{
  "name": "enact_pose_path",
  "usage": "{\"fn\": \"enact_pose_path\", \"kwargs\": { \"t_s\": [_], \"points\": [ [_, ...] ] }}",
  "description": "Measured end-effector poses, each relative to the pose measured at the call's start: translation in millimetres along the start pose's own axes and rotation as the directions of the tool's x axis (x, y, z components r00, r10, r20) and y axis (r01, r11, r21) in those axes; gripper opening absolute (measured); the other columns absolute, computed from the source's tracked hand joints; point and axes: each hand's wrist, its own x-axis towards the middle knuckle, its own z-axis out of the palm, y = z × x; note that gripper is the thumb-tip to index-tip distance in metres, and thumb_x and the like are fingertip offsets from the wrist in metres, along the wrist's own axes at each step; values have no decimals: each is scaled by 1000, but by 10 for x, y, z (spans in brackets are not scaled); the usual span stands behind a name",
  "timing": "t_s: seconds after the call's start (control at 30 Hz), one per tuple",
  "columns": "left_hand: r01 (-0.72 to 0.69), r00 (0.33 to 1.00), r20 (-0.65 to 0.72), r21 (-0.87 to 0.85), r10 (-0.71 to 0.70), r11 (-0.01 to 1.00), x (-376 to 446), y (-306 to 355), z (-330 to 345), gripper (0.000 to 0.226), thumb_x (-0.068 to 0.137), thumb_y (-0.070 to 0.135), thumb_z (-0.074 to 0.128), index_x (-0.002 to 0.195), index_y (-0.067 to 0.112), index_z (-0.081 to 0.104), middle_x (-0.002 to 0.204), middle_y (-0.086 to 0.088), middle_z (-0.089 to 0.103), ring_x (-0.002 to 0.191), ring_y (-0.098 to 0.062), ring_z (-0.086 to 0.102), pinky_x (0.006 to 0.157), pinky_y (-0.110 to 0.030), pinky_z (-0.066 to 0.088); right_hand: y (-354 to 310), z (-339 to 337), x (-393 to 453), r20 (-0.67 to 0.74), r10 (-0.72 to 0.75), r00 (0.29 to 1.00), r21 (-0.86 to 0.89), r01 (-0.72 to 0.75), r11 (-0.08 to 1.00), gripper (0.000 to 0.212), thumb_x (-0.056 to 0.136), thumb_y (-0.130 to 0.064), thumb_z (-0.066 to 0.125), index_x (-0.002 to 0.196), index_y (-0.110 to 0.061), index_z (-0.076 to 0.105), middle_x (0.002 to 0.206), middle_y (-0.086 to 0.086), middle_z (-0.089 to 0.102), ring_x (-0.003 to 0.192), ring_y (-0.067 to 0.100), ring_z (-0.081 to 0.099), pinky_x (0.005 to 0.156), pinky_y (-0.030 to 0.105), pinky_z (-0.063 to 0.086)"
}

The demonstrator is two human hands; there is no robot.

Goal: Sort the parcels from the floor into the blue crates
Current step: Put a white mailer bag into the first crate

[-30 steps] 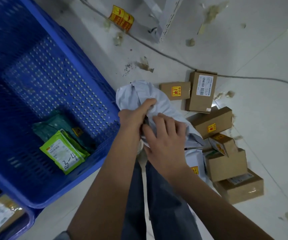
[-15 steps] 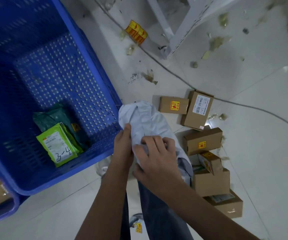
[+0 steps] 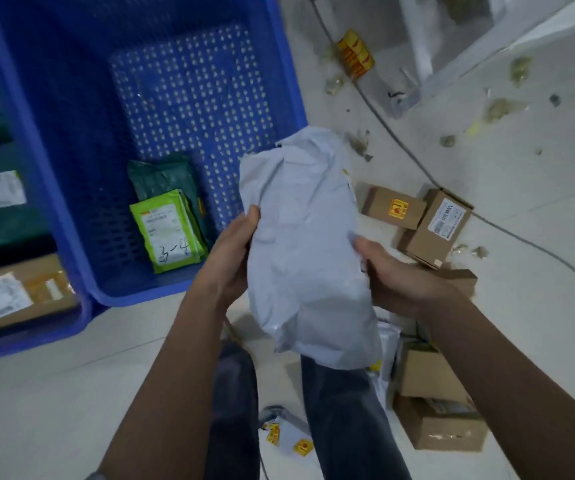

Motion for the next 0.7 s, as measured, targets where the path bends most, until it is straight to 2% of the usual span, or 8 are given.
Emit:
{"fn": "enact_pose_path", "kwargs": {
  "t_s": [0.1, 0.17, 0.27, 0.33, 0.4, 0.47, 0.6, 0.7],
  "points": [
    [-58, 996, -58, 126, 66, 990, -221, 192, -440, 28, 97, 32, 42, 115, 21, 60, 107, 6, 71, 97, -10, 68, 83, -28, 56, 130, 499, 147, 10, -13, 1000, 30, 13, 999, 63, 62, -66, 71, 112, -29, 62, 111, -7, 71, 101, 10, 67, 81, 24, 52],
    [-84, 992, -77, 183, 99, 980, -390, 361, -741, 27, 98, 33, 42, 117, 23, 58, 112, 7, 68, 101, -11, 65, 86, -29, 54, 188, 843, 272, -5, -80, 997, 31, 80, 996, 62, 67, -58, 71, 120, -28, 59, 116, -6, 70, 106, 12, 66, 77, 20, 54],
    [-123, 977, -135, 263, 162, 957, -610, 588, -1219, 20, 98, 34, 44, 107, 24, 59, 109, 6, 65, 100, -13, 62, 90, -32, 50, 168, 1388, 391, -5, -227, 974, -74, 226, 971, 70, 66, -52, 69, 130, -40, 46, 125, -16, 63, 114, 7, 61, 89, 25, 51],
    [-125, 968, -169, 311, 185, 942, -734, 682, -1509, 34, 95, 44, 46, 117, 20, 55, 112, 3, 63, 100, -12, 60, 90, -32, 48, 108, 1757, 446, -16, -313, 949, -137, 308, 941, 75, 59, -46, 77, 127, -45, 43, 123, -21, 60, 111, 2, 60, 86, 22, 51],
    [-133, 969, -170, 253, 180, 958, -887, 714, -1778, 67, 80, 65, 54, 131, 22, 50, 123, 4, 62, 109, -13, 61, 97, -35, 48, 53, 2109, 535, -16, -349, 937, -198, 339, 920, 89, 57, -41, 82, 135, -39, 39, 126, -18, 57, 114, 5, 57, 84, 21, 50],
    [-171, 962, -200, 94, 187, 981, -1055, 695, -2066, 83, 63, 70, 63, 130, 22, 53, 125, 1, 64, 111, -18, 63, 98, -39, 49, 8, 2419, 635, -11, -347, 938, -242, 334, 911, 85, 59, -40, 75, 136, -37, 38, 128, -16, 55, 115, 7, 55, 86, 23, 49],
    [-225, 949, -260, -162, 178, 961, -1333, 593, -2661, 78, 58, 60, 69, 123, 19, 60, 124, -6, 65, 112, -24, 63, 98, -42, 48, -14, 2897, 827, 59, -307, 950, -280, 311, 908, 46, 79, -29, 68, 117, -46, 48, 127, -11, 56, 115, 10, 56, 95, 30, 47],
    [-264, 930, -326, -264, 172, 928, -1434, 481, -2987, 58, 65, 45, 73, 117, 20, 62, 119, -7, 68, 111, -26, 63, 95, -42, 48, 79, 3176, 937, 137, -285, 948, -326, 315, 891, 57, 63, -38, 79, 111, -52, 51, 124, -8, 60, 111, 14, 61, 90, 32, 51]
  ]
}}
